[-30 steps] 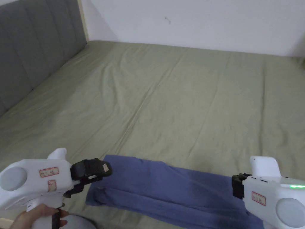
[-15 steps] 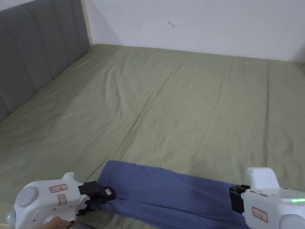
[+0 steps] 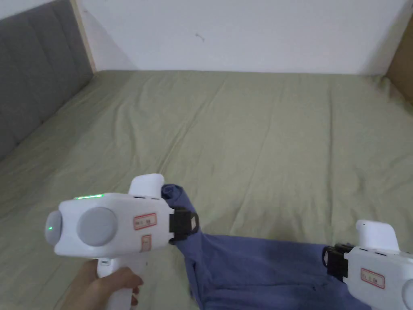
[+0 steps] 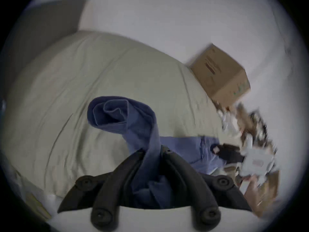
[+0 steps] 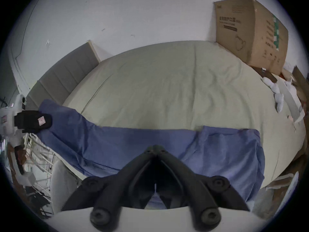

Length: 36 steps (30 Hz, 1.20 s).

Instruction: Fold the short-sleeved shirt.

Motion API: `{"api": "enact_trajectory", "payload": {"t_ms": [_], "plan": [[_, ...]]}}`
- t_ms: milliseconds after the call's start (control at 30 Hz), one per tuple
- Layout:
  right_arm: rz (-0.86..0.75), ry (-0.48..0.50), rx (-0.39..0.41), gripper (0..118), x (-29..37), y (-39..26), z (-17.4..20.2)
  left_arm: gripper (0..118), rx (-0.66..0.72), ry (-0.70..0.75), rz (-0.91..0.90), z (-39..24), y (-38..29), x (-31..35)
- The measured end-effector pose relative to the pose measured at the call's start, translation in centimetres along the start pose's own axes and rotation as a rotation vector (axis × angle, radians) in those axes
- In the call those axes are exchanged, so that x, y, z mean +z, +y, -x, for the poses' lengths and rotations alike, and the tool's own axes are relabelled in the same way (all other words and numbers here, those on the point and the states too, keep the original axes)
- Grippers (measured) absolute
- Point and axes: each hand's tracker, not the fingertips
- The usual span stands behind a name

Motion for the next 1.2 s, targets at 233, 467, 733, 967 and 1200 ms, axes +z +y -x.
{"api": "enact_trajectory", "payload": {"t_ms": [233,467,733,967,1200], "plan": [[-0.016,-0.022,-0.111,0,1.3,-1.0,-4.0,11,-0.403,-0.056,0.093,-11.6,-4.1,-7.8],[-0.015,-0.074,-0.173,0,2.6,-2.2,-7.0,95,-0.265,-0.074,0.132,-13.5,-8.2,-13.6],[-0.014,-0.08,-0.222,0,2.5,-2.6,-8.0,12,0.128,-0.124,0.014,-7.3,-5.1,-9.5],[-0.013,-0.097,-0.236,0,1.6,-2.7,-7.6,0,0.168,-0.104,0.121,-4.5,-5.9,-11.3],[-0.006,-0.106,-0.257,0,1.6,-3.0,-7.9,0,0.087,-0.185,0.245,-9.2,-8.2,-15.3]]}}
